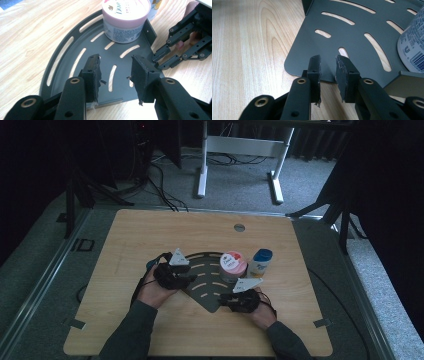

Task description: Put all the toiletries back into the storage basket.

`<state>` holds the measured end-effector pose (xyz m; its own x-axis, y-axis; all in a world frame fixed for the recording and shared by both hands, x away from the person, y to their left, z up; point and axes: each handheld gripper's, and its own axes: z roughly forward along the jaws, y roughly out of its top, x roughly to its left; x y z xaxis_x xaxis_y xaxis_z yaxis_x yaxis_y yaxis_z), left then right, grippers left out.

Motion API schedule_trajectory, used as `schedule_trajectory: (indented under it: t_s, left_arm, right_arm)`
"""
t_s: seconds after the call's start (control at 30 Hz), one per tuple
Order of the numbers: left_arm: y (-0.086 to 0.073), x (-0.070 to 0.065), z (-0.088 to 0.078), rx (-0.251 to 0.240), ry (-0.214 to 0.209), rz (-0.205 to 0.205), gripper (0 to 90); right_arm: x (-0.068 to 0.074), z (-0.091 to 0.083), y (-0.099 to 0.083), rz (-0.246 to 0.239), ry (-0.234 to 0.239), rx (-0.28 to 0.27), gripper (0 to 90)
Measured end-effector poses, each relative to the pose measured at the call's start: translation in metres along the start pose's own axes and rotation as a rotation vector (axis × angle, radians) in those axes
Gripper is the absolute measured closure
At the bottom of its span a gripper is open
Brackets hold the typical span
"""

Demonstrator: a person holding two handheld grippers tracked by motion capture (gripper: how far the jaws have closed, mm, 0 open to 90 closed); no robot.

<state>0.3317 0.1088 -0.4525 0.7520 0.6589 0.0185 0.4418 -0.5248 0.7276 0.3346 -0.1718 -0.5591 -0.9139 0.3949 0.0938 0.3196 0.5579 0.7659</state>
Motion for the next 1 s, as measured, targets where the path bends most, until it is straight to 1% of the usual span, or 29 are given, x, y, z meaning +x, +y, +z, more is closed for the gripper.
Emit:
schedule_trajectory:
  t_s: [0.1, 0.17, 0.27, 0.53, 0.8, 0.83, 0.9, 0.93, 1.0]
  left_arm:
    - [0.0, 0.001, -0.004, -0.003, -0.002, -0.003, 56.9]
    - [0.001, 0.001, -0.007, -0.005, 0.004, -0.004, 53.9]
    - [0.002, 0.001, -0.011, -0.016, 0.002, -0.007, 50.5]
    - [0.005, 0.002, -0.018, -0.021, -0.002, 0.008, 42.3]
    - [0.005, 0.005, -0.028, -0.033, 0.022, 0.004, 32.4]
    - [0.005, 0.005, -0.029, -0.032, 0.016, 0.007, 32.4]
    - [0.005, 0.005, -0.029, -0.032, 0.016, 0.007, 32.2]
    - [0.004, 0.006, -0.033, -0.033, 0.036, 0.006, 28.9]
    - [0.004, 0.008, -0.036, -0.035, 0.052, 0.005, 27.5]
  right_arm:
    - [0.0, 0.0, 0.0, 0.002, 0.001, 0.0, 72.7]
    - [0.0, 0.0, 0.0, 0.003, 0.002, 0.0, 71.7]
    - [0.0, 0.0, 0.0, 0.003, 0.004, 0.0, 70.8]
    - [0.0, 0.0, 0.0, 0.005, 0.007, 0.0, 69.8]
    - [-0.001, 0.0, 0.0, 0.003, 0.006, -0.002, 68.8]
    - [-0.001, 0.0, 0.0, 0.004, 0.006, -0.002, 68.8]
    - [-0.001, 0.0, 0.0, 0.003, 0.006, -0.002, 68.8]
    - [-0.001, 0.0, 0.0, 0.003, 0.006, -0.003, 68.7]
    - [-0.001, 0.0, 0.0, 0.003, 0.006, -0.003, 68.7]
